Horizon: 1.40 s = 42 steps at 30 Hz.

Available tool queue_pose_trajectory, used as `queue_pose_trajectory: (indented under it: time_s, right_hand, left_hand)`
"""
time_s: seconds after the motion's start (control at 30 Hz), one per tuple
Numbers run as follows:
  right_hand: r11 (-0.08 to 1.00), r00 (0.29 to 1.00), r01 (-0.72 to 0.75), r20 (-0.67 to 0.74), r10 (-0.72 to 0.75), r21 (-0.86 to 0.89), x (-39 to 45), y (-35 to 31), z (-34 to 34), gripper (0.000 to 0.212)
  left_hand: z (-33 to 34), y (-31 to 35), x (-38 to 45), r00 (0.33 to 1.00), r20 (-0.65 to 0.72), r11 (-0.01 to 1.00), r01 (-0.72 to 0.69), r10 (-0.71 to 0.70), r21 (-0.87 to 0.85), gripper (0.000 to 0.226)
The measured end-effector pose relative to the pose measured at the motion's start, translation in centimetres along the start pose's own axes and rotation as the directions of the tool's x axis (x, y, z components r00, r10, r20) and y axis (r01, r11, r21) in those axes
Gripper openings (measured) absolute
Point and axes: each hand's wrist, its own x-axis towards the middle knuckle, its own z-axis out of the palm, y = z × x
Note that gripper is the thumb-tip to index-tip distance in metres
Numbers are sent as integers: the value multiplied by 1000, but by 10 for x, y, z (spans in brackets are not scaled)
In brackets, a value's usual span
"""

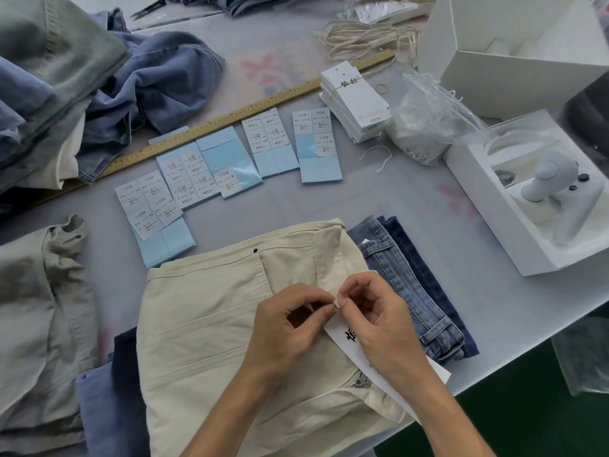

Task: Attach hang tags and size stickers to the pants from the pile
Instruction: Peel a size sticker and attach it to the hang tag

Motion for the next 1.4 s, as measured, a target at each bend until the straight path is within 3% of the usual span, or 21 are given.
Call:
queue_pose_trajectory:
  time_s: [0.1, 0.2, 0.4, 0.57, 0.8, 0.93, 1.07, 1.13, 1.23, 1.3, 1.4]
  right_hand:
    - [999, 1000, 12, 8, -11, -33, 0, 0, 1, 23]
    - [1000, 1000, 0, 15, 1, -12, 0, 0, 0, 22]
    - [999, 1000, -16, -4, 16, 30, -1, -2, 1, 15]
    - [1000, 1000, -11, -9, 11, 23, -2, -6, 1, 14]
    - [942, 987, 116, -69, -145, -314, -8, -22, 5, 28]
    - [710, 954, 215, -12, -300, -671, -14, -29, 9, 25]
    - [600, 948, 226, 33, -315, -767, -18, -40, 0, 28]
    - [618, 973, 162, 22, -229, -770, -20, -44, -16, 36]
    - [638, 992, -53, 35, 124, -768, -27, -44, -46, 49]
    - [596, 952, -158, 39, 304, -787, -33, -39, -59, 51]
    - [580, 947, -181, 19, 321, -794, -35, -35, -64, 58]
  left_hand:
    - [3, 0, -3, 996, -35, 993, -82, 85, 84, 13]
    - [6, 1, -3, 996, -55, 992, -62, 68, 106, 12]
    - [4, 2, -3, 996, -82, 1000, 23, -22, 6, 3]
    - [4, 3, -3, 992, -127, 999, 15, -18, -30, 10]
    - [-10, 5, -9, 934, -339, 988, 69, -111, -135, 24]
    - [-27, 7, -15, 875, -471, 993, 122, -110, -7, 33]
    - [-68, 4, -22, 756, -642, 955, 268, -128, 125, 29]
    - [-93, -6, -32, 671, -717, 880, 439, -187, 182, 31]
    - [-126, -23, -56, 569, -749, 711, 676, -339, 193, 46]
    - [-138, -29, -72, 575, -703, 667, 720, -419, 191, 46]
    - [-152, -35, -83, 610, -582, 617, 755, -537, 222, 44]
